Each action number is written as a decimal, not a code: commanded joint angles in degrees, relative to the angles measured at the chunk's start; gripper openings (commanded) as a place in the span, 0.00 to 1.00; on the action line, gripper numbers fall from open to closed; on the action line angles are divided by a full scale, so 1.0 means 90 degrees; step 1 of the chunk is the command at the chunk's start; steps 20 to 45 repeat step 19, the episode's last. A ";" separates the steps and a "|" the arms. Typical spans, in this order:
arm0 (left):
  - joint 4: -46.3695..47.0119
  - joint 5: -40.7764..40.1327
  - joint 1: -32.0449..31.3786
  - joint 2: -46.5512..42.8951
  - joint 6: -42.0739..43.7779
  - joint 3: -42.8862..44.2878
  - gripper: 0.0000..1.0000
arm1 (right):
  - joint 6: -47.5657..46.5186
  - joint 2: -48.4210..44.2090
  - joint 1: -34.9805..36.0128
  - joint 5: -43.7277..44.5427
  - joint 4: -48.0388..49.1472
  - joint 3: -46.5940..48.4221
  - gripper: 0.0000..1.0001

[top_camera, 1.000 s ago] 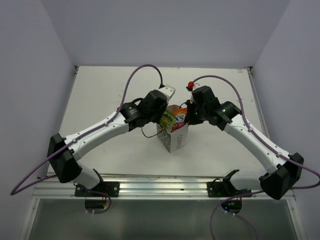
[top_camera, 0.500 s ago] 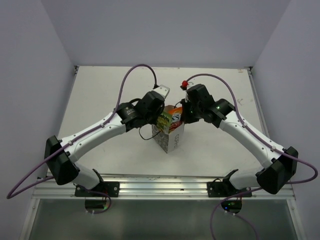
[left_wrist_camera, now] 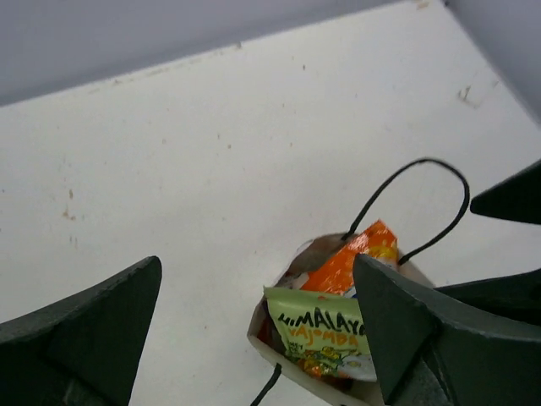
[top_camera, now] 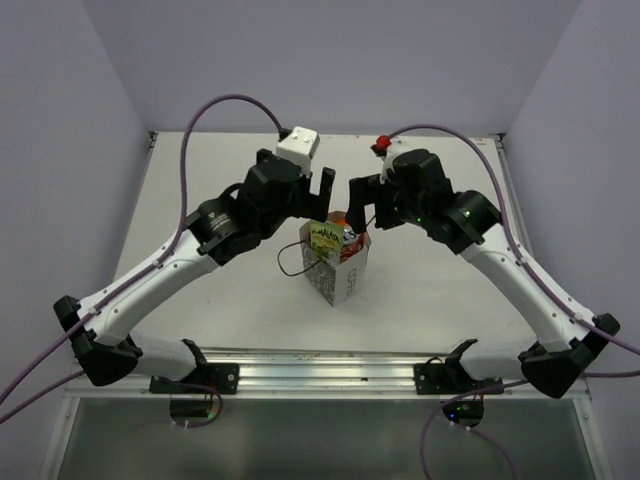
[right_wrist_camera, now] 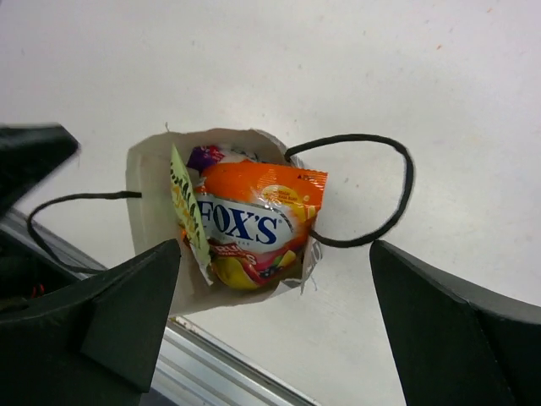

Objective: Place the snacks into the paper bag

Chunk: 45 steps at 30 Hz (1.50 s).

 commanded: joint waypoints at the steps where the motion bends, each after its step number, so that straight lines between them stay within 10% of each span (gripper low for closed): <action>1: 0.0712 -0.0700 -0.0016 -0.0455 0.0062 0.0378 0.99 | 0.0080 -0.0680 0.0012 0.0625 -0.0238 0.0451 0.99; 6: 0.0898 -0.1065 0.0450 -0.0651 0.0091 -0.0179 1.00 | 0.0090 -0.0702 0.0021 0.3045 -0.1329 0.0657 0.99; 10: 0.0956 0.0376 0.2564 -0.0573 -0.0298 -0.0560 1.00 | 0.0080 -0.0623 -0.0037 0.5504 -0.1830 0.0277 0.99; 18: 0.1776 0.2217 0.4845 -0.0485 -0.0515 -0.1000 1.00 | -0.0067 -0.1110 -0.0154 0.5403 -0.1392 -0.0212 0.99; 45: 0.1893 0.2363 0.4924 -0.0466 -0.0466 -0.1029 1.00 | -0.0066 -0.1160 -0.0164 0.5480 -0.1352 -0.0242 0.99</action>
